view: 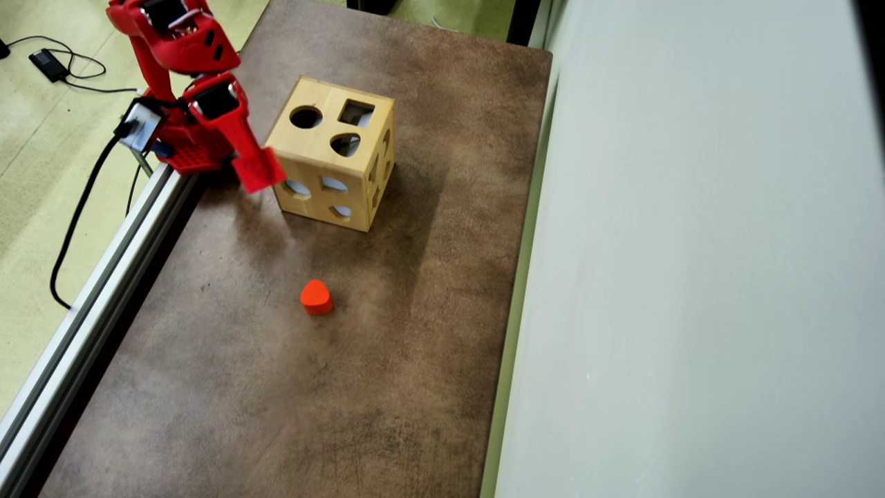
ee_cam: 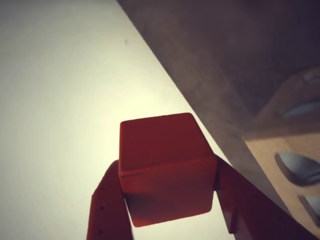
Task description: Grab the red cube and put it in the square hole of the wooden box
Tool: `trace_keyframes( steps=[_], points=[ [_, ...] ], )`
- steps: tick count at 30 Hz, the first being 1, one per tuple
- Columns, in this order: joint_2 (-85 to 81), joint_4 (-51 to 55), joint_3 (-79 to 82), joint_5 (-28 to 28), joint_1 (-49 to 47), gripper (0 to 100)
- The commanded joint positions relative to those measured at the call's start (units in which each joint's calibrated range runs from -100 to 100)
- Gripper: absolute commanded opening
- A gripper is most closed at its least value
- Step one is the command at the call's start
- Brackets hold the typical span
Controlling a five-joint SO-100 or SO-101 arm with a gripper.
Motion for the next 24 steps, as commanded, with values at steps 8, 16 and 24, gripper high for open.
trace_keyframes(
  steps=[8, 16, 24],
  points=[
    [-1.48, 15.96, -11.17, 0.39, -16.87, 3],
    [1.24, 29.31, -18.95, 0.39, -21.03, 3],
    [13.72, 30.76, -19.76, 3.17, -21.03, 3]
  ],
)
